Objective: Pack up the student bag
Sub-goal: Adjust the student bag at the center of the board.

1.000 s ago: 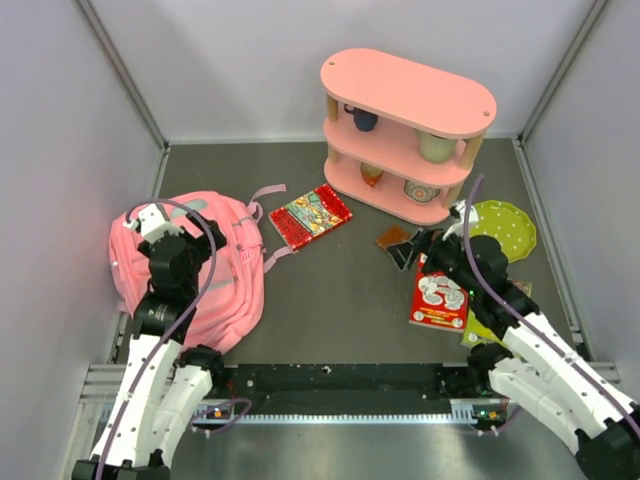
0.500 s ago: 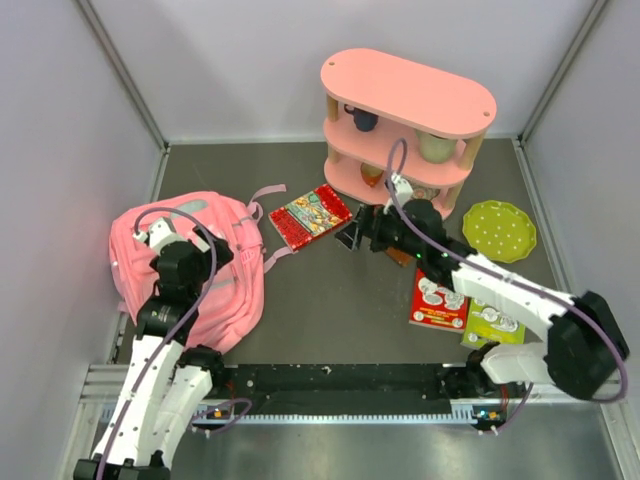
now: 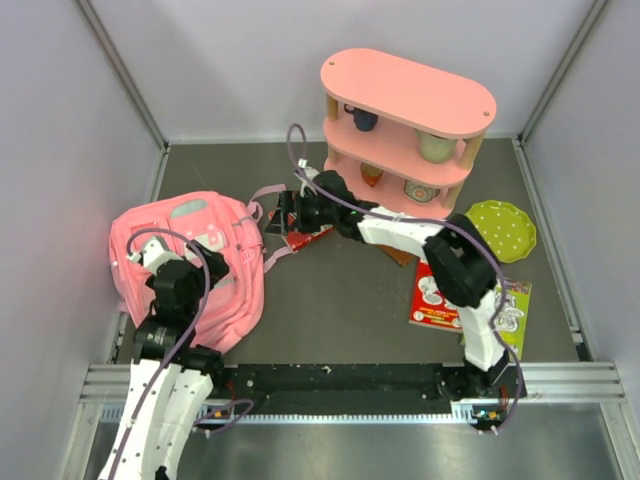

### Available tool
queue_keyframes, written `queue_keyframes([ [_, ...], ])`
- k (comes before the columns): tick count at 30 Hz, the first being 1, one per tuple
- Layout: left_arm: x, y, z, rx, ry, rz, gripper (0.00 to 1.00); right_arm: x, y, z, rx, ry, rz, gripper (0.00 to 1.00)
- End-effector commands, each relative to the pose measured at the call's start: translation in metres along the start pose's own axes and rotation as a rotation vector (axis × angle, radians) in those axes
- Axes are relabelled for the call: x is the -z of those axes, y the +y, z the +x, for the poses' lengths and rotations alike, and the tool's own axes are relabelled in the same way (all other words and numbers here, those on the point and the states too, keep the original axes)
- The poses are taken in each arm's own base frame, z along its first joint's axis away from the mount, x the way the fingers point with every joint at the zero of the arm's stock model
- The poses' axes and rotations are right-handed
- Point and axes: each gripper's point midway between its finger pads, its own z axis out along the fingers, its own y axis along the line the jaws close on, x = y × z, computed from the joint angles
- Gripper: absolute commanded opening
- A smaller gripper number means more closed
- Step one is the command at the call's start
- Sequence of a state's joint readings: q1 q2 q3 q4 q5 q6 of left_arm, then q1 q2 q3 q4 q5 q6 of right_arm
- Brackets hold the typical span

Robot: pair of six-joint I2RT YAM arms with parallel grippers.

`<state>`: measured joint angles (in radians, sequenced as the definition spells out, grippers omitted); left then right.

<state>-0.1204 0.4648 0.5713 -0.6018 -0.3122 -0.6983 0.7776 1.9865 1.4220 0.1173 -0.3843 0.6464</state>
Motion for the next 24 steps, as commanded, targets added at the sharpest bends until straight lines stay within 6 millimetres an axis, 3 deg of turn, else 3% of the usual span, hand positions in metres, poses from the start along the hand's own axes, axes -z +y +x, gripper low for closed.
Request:
queue_keyframes([
  [1,0.018,0.001,-0.022,0.021,-0.091,0.014,0.99,-0.033,0.024,-0.012,0.046,0.029,-0.06,0.98],
  [7,0.032,0.005,-0.034,-0.011,-0.128,0.011,0.99,-0.091,-0.002,-0.008,0.073,0.1,-0.033,0.97],
  [8,0.034,0.004,-0.036,-0.015,-0.135,0.014,0.99,-0.095,0.009,-0.025,0.101,0.069,-0.058,0.97],
  [9,0.035,0.004,-0.039,-0.017,-0.146,0.014,0.99,-0.109,-0.007,-0.012,0.094,0.099,-0.041,0.97],
  [11,0.039,0.005,-0.044,-0.022,-0.157,0.008,0.99,-0.116,0.0,-0.02,0.112,0.089,-0.066,0.96],
  [16,0.044,0.001,-0.05,-0.036,-0.17,0.025,0.99,-0.137,-0.014,-0.013,0.129,0.089,-0.064,0.96],
  [19,0.045,0.001,-0.05,-0.043,-0.174,0.025,0.99,-0.147,-0.019,0.001,0.129,0.116,-0.082,0.94],
  [24,0.041,0.001,-0.045,-0.049,-0.154,0.029,0.99,-0.16,-0.006,0.029,0.178,0.16,-0.137,0.88],
])
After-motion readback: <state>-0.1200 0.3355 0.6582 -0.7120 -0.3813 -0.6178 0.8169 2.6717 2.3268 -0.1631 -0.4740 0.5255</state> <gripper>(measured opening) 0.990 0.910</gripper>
